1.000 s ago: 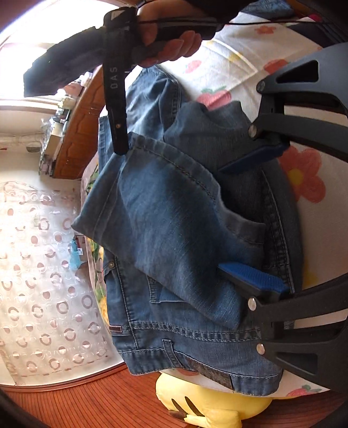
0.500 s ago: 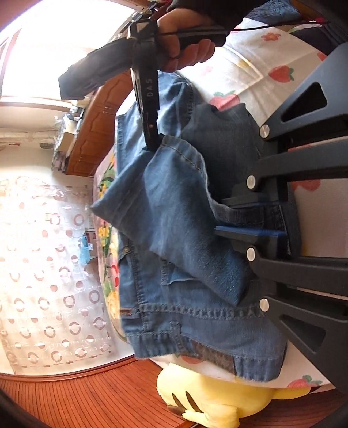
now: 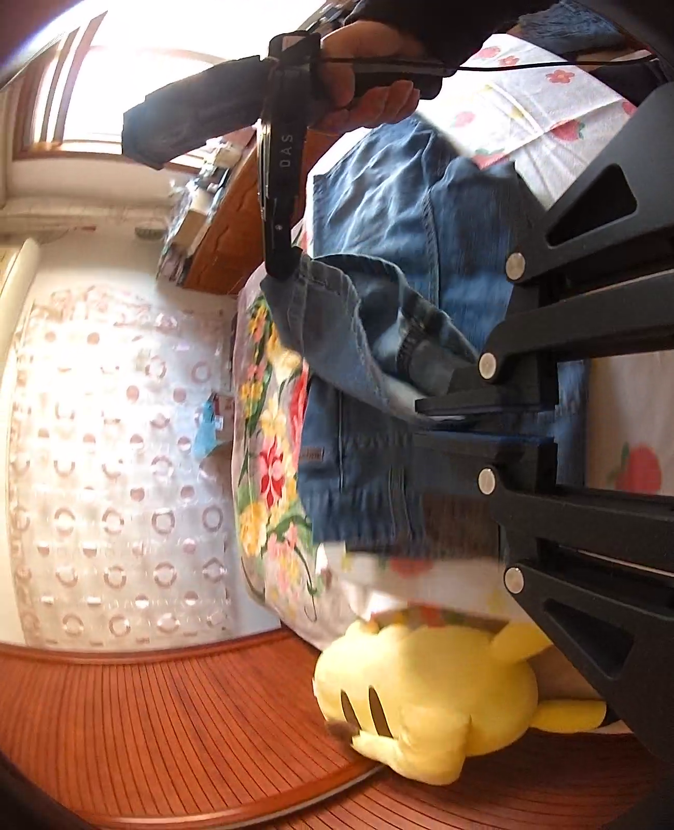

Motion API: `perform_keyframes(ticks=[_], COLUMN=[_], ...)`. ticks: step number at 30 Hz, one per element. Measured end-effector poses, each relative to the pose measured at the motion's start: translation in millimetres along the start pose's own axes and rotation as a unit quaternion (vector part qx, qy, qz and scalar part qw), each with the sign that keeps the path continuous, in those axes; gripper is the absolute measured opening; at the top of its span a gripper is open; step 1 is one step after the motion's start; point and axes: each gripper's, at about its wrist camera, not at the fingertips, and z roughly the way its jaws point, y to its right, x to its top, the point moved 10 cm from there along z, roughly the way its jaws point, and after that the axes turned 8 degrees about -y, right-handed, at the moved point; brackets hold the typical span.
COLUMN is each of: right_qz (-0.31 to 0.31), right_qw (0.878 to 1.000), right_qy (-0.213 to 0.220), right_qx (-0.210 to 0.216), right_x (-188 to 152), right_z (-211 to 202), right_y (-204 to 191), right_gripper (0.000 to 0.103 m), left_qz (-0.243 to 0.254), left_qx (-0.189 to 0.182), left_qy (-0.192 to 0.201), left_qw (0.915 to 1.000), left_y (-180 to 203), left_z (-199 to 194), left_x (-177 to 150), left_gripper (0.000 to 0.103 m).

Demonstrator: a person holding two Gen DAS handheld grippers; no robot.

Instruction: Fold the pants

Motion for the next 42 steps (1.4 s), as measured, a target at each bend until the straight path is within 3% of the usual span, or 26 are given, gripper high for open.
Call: perform_keyframes(ticks=[9, 18, 21, 22, 23, 31, 37, 39, 42], right_qz=[-0.051, -0.066, -0.061, -0.059, -0.057, -0.047, -0.028, -0.021, -0.012], right_qw=[0.999, 0.997, 0.998, 0.998, 0.998, 0.998, 0.998, 0.998, 0.998], right_qy=[-0.009, -0.027, -0.029, -0.028, -0.026, -0.010, -0.016, -0.018, -0.019], right_qx=[0.010, 0.000, -0.009, -0.014, -0.015, -0.027, -0.049, -0.054, -0.060], right_x=[62, 96, 94, 91, 89, 57, 20, 8, -6], right_z=[64, 113, 121, 120, 119, 76, 47, 38, 24], right_y=[-31, -34, -31, -28, -27, -11, 10, 16, 23], right_gripper=[0.004, 0.004, 0.017, 0.026, 0.032, 0.034, 0.034, 0.034, 0.034], left_qz=[-0.037, -0.064, -0.059, -0.056, -0.055, -0.043, -0.024, -0.020, -0.013], left_qx=[0.012, -0.009, -0.005, -0.001, -0.003, -0.017, -0.036, -0.028, -0.025], left_qy=[-0.006, -0.020, -0.025, -0.025, -0.023, -0.017, -0.034, -0.044, -0.058], left_qw=[0.9992, 0.9977, 0.9979, 0.9981, 0.9982, 0.9988, 0.9985, 0.9984, 0.9979], left_y=[-54, -67, -67, -66, -64, -46, -26, -24, -17], left_z=[8, 19, 25, 28, 29, 43, 64, 72, 81], left_x=[-6, -11, -10, -9, -9, 2, 6, 5, 2], left_gripper=[0.005, 0.006, 0.027, 0.043, 0.052, 0.053, 0.053, 0.047, 0.022])
